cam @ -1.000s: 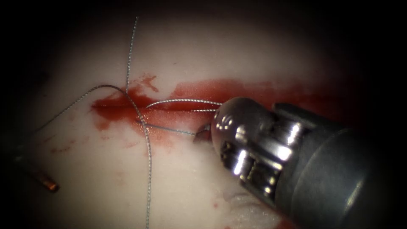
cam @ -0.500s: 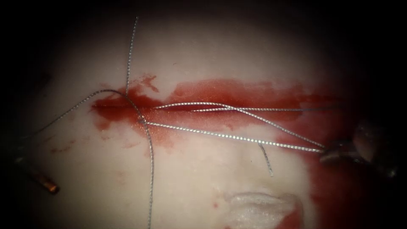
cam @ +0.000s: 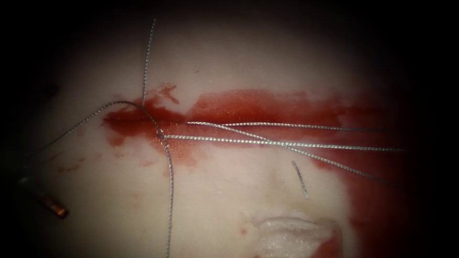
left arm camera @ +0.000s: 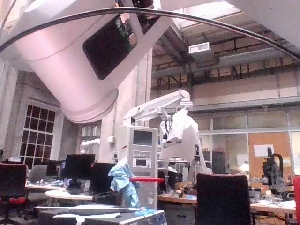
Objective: Wound Closure
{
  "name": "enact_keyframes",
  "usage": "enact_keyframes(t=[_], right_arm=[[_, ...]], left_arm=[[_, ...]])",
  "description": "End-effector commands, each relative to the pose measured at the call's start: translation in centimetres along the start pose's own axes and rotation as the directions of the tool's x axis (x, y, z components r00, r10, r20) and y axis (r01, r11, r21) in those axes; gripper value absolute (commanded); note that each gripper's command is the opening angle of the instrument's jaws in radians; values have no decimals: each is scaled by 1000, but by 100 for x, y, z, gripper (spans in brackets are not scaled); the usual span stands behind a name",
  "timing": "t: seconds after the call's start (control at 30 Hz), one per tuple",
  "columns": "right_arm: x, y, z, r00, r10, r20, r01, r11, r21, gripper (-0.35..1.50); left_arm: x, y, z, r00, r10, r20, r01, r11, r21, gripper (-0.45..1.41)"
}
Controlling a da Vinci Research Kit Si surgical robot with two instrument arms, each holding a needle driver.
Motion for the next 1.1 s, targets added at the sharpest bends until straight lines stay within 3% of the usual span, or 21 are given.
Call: enact_keyframes(t=[0.03,0.13,0.17,0.2,0.23,0.27,0.47,0.53,0.57,0.63,0.7,0.87,0.9,0.93,1.0,1.1], right_arm=[[2,16,-2,1000,6,-1,-6,1000,-11,-35],[5,20,-8,1000,-14,-20,14,1000,-10,-32],[10,18,-13,997,-37,-73,35,999,-31,36],[15,16,-17,991,-46,-129,39,998,-58,86],[21,14,-23,983,-53,-174,39,996,-81,110],[36,6,-38,967,-116,-226,92,989,-116,118],[96,-33,-74,928,-307,-212,270,945,-186,113],[116,-51,-75,917,-348,-196,310,929,-201,103],[139,-75,-68,908,-373,-191,331,918,-219,105],[157,-97,-60,896,-394,-205,346,908,-234,106],[190,-137,-42,859,-461,-223,404,878,-259,95],[236,-184,-10,823,-529,-209,480,843,-245,93],[250,-196,2,799,-571,-189,516,812,-273,88],[255,-200,6,793,-581,-183,525,804,-281,80],[263,-205,13,783,-597,-173,538,790,-295,96],[270,-210,19,769,-619,-160,557,771,-309,95]], left_arm=[[-10,7,4,1000,5,5,-5,1000,-2,140],[-10,7,4,1000,5,5,-5,1000,-5,140],[-10,7,4,1000,5,5,-5,1000,-5,140],[-10,7,4,1000,5,5,-5,1000,-5,140],[-10,7,4,1000,5,5,-5,1000,-5,140],[-10,7,4,1000,5,5,-5,1000,-5,140],[-10,7,4,1000,5,5,-5,1000,-5,140],[-10,7,4,1000,5,5,-5,1000,-5,140],[-10,7,4,1000,5,2,-5,1000,-5,140],[-10,7,5,1000,5,2,-5,1000,-5,140],[-10,7,5,1000,5,2,-5,1000,-6,140],[-10,6,6,1000,5,2,-5,1000,-7,140],[-10,6,6,1000,5,2,-5,1000,-7,140],[-10,6,6,1000,5,2,-5,1000,-8,140],[-9,6,6,1000,5,2,-5,1000,-8,140],[-8,6,8,1000,6,-1,-6,1000,-10,140]])
